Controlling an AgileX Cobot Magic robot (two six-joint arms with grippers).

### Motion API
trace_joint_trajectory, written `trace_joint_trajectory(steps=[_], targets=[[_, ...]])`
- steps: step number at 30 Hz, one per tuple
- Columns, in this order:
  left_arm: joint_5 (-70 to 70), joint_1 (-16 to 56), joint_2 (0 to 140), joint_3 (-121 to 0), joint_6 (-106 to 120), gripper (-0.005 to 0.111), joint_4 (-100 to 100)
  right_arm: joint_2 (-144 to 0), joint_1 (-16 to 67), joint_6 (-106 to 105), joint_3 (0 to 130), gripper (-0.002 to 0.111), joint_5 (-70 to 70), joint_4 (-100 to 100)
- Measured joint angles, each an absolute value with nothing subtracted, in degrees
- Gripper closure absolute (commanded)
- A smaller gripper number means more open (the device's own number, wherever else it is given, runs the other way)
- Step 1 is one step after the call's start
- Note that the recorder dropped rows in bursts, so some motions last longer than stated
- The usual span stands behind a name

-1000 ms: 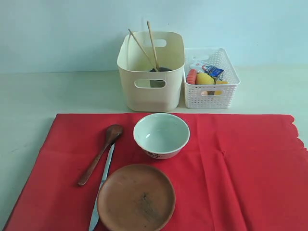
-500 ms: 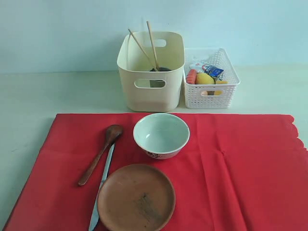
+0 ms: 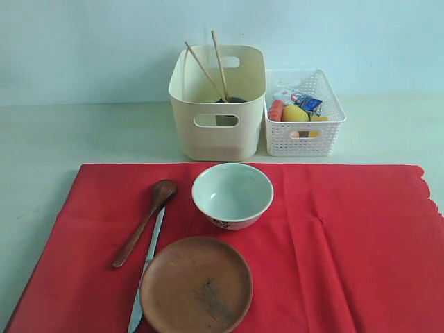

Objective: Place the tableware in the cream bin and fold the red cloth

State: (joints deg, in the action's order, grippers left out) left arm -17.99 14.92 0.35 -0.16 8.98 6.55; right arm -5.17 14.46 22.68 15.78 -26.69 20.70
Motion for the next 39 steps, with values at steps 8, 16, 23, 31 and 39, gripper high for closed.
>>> trace_joint_trajectory(steps=[8,16,23,31,39], targets=[[-17.99,14.92,0.35,-0.16,8.98,0.107,6.55,-5.17,9.72,22.68,9.78,0.108,-23.59,23.62],[-17.99,14.92,0.35,-0.16,8.98,0.107,6.55,-5.17,7.01,22.68,9.26,0.108,-23.22,23.88],[-17.99,14.92,0.35,-0.16,8.98,0.107,6.55,-2.68,7.01,22.68,9.26,0.108,-24.5,23.88],[-17.99,14.92,0.35,-0.16,8.98,0.107,6.55,-0.29,6.92,22.68,5.07,0.108,-24.54,23.88],[-17.99,14.92,0.35,-0.16,8.98,0.107,6.55,-0.29,6.92,22.68,1.11,0.108,-22.32,23.88]])
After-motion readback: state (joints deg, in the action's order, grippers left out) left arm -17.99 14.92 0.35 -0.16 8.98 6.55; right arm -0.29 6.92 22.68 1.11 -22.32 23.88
